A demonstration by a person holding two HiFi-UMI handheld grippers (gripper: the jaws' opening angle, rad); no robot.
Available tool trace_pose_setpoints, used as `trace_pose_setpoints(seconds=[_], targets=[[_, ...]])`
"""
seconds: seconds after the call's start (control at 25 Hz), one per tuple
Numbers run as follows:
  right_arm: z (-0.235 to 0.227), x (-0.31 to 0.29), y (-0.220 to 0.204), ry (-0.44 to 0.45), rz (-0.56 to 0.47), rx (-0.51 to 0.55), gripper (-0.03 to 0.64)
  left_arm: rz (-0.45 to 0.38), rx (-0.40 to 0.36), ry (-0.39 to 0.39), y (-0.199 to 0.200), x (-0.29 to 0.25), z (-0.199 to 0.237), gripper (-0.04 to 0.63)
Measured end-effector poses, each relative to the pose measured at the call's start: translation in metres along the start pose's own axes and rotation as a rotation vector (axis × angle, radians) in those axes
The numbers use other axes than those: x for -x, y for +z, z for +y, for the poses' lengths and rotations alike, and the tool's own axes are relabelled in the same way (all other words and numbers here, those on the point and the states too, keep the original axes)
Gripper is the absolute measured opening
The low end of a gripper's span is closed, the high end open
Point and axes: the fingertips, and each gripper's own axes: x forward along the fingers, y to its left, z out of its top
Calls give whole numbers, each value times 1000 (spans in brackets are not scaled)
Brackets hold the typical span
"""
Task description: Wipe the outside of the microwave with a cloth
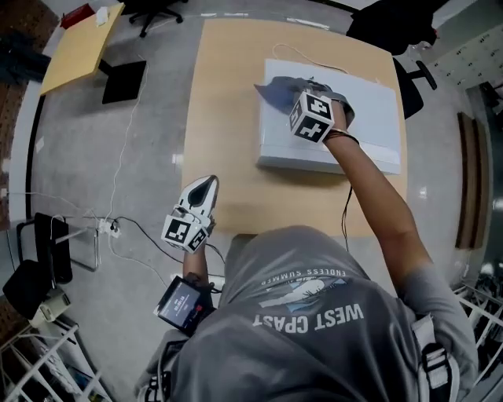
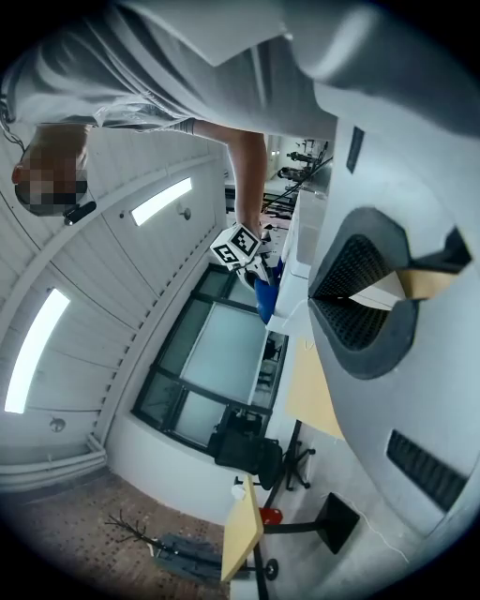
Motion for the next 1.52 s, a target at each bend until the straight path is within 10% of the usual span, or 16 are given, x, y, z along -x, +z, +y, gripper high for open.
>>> trace_pose_setpoints(seconds=[0.6,1.16,1.32,1.52], targets=[[66,-90,-8,30,-86,-129,83,-28,-95,-57,-63,-21,58,23],[42,66,103,220,-569,-493,84,-199,-67,-293,89,-83,4,26],[53,99,117,303,-623,-513,84,-260,2,-377,120,-92,-15,264],[76,119,128,335,-551,-303,86,-335,77,-541,156,-95,-52,299]])
